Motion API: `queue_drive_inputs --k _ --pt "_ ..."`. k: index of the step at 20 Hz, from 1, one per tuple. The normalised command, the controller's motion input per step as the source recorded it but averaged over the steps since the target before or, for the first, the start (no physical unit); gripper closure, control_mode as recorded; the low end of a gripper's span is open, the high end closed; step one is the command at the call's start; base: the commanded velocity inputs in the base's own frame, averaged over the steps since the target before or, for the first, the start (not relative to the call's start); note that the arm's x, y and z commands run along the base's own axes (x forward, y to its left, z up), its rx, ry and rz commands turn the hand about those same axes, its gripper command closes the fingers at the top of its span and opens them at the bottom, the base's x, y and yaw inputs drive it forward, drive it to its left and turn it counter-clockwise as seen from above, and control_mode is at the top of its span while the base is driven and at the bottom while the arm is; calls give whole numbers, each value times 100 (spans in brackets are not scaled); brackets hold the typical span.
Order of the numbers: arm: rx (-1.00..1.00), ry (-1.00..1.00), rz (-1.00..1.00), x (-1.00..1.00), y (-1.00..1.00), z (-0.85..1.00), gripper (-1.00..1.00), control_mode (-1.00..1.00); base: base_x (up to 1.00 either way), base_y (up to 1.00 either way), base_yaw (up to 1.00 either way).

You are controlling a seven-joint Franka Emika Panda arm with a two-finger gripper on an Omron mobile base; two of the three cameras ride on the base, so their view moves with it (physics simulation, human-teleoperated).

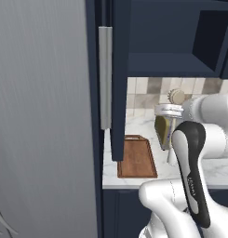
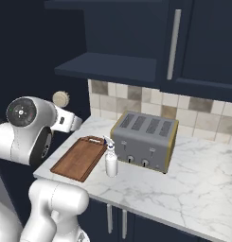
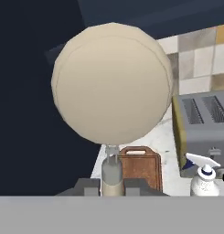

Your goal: Grab the spray bottle from the cabinet, then place it next to the cutting board for sanitizing. Then grab the dish brush from the countertop next to the sink and place it next to the cutting board.

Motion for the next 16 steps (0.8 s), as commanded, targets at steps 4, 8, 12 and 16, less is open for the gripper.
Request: queue_drive_inputs --k 4,8,12,16 --pt "-10 5 21 3 -10 -29 100 -100 0 0 0" --pt "-24 0 28 0 -15 -9 100 -100 0 0 0" --pt "-31 3 22 -2 0 -4 100 -100 0 0 0" --pt "-37 13 25 -4 -7 -23 100 -100 0 0 0"
